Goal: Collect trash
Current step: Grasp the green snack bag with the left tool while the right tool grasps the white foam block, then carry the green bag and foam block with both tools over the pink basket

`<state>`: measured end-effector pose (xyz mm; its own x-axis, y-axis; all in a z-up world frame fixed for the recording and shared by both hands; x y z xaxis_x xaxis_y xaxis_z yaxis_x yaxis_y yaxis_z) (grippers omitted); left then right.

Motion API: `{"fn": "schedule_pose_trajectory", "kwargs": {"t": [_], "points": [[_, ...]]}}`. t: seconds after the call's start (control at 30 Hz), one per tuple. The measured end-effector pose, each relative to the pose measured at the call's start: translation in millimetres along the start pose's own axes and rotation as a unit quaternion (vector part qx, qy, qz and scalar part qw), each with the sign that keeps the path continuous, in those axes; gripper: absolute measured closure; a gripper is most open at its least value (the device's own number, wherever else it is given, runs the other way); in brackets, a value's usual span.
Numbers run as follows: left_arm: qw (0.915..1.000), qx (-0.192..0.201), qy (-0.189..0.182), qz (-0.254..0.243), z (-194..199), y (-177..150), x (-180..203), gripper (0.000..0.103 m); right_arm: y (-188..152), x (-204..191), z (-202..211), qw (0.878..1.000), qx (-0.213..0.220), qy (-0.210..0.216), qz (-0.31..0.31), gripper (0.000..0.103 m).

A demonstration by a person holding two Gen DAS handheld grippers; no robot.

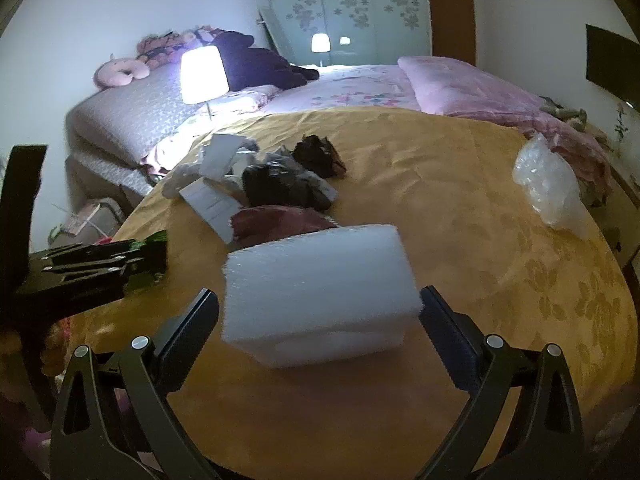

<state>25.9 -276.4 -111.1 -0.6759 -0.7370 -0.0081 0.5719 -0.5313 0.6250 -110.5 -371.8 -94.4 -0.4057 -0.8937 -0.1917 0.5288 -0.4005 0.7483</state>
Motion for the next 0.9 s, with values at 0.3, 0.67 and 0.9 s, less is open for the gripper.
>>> {"fn": "schedule_pose_trajectory", "kwargs": {"t": [0.3, 0.67, 0.9], "points": [[0.9999, 0.008, 0.006, 0.0, 10.8, -3.9, -7.7, 0.058, 0.3, 3.6, 4.0, 1.0, -0.004, 0.007, -0.004, 0.028], [0.999, 0.038, 0.025, 0.008, 44.1, -2.5, -31.1, 0.058, 23.6, -14.4, 29.7, 0.999, 0.036, 0.025, 0.0, 0.029], [0.9963, 0.055, 0.06, 0.028, 65.6, -3.5, -65.6, 0.058, 44.4, -42.9, 25.8, 0.997, 0.047, 0.053, 0.014, 0.029]]}}
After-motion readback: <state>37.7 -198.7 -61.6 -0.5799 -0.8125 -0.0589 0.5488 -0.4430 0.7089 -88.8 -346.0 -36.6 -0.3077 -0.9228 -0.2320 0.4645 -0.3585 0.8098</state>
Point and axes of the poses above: each gripper's, at about its wrist camera, not at the fingertips, and z roughly against the way its jaws point, x to its right, y to its top, the point moved 10 cm from there along -z, roughly the way its jaws point, and after that the axes turned 5 degrees about y, right-handed, at the moved point
